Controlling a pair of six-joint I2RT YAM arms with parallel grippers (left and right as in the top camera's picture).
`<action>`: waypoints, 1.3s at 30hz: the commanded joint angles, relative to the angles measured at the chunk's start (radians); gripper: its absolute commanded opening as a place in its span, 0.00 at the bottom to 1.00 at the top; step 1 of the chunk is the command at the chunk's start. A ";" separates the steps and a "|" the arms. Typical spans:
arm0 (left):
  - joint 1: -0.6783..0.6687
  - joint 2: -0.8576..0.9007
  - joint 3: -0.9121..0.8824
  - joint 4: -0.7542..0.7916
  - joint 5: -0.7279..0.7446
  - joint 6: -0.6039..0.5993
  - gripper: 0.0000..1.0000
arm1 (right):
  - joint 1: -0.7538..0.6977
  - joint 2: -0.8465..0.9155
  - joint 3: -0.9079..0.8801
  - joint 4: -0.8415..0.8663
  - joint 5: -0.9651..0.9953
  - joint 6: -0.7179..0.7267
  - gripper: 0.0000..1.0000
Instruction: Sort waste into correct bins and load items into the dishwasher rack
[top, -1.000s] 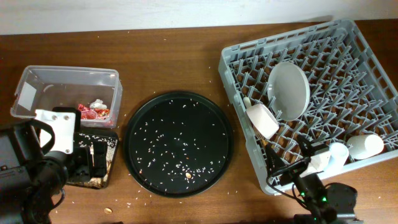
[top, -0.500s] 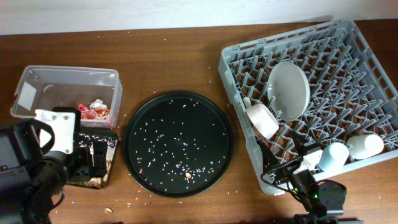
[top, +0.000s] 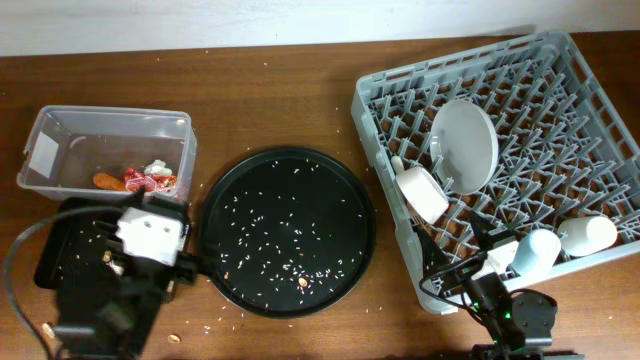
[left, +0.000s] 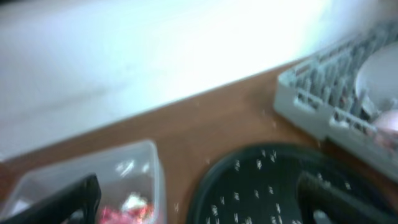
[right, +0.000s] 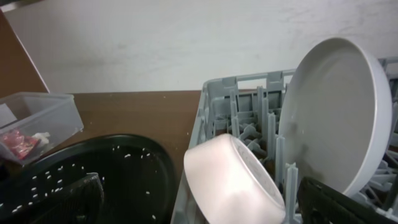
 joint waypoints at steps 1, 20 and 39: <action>-0.029 -0.217 -0.322 0.180 0.046 0.012 0.99 | -0.003 -0.010 -0.009 0.000 -0.013 0.000 0.99; 0.038 -0.553 -0.900 0.565 0.034 0.012 0.99 | -0.003 -0.010 -0.009 0.000 -0.013 0.000 0.99; 0.038 -0.553 -0.900 0.565 0.034 0.012 0.99 | -0.003 -0.010 -0.009 0.000 -0.013 0.000 0.99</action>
